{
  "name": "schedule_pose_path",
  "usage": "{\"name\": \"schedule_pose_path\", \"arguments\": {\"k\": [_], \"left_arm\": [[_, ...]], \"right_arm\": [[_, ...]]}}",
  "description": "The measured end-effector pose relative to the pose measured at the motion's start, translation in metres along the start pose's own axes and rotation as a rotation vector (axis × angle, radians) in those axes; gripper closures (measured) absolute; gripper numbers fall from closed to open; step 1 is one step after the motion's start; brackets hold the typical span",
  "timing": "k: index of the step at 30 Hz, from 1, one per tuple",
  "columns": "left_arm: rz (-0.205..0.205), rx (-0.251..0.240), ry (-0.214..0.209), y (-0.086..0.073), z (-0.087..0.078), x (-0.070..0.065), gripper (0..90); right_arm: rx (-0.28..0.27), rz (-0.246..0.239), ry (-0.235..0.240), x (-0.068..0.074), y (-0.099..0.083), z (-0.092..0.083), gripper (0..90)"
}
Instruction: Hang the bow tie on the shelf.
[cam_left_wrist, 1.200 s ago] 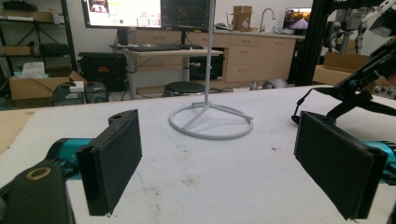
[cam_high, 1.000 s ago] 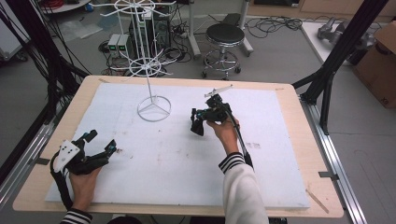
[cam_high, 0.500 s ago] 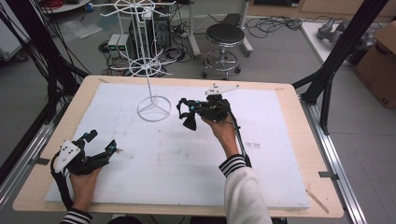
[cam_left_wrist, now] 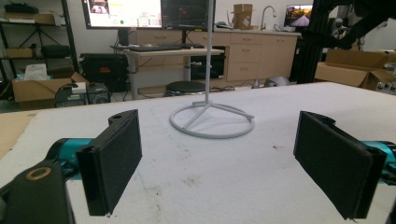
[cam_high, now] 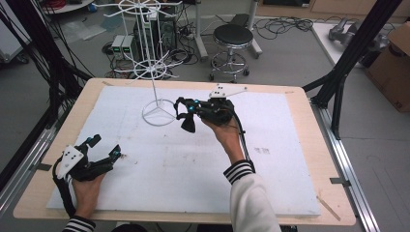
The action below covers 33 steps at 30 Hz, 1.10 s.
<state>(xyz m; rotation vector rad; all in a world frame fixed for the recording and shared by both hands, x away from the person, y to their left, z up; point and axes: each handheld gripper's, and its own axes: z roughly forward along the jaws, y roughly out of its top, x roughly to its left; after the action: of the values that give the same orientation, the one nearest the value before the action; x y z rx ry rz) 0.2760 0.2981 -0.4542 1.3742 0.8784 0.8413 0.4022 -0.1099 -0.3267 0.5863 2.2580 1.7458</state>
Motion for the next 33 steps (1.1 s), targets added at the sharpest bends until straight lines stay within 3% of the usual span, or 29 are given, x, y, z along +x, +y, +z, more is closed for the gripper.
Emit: {"name": "schedule_pose_path", "arguments": {"k": [5, 21, 33], "left_arm": [[0.001, 0.000, 0.000, 0.000, 0.000, 0.000, 15.6], [0.001, -0.004, -0.002, 0.000, 0.000, 0.000, 15.6], [-0.003, -0.007, -0.003, 0.000, 0.000, 0.001, 15.6]], "right_arm": [[-0.054, -0.015, 0.028, 0.009, 0.011, 0.001, 88.7], [-0.117, -0.092, 0.114, 0.038, 0.046, 0.015, 88.6], [-0.147, -0.094, 0.122, 0.037, 0.059, 0.033, 88.6]]}}
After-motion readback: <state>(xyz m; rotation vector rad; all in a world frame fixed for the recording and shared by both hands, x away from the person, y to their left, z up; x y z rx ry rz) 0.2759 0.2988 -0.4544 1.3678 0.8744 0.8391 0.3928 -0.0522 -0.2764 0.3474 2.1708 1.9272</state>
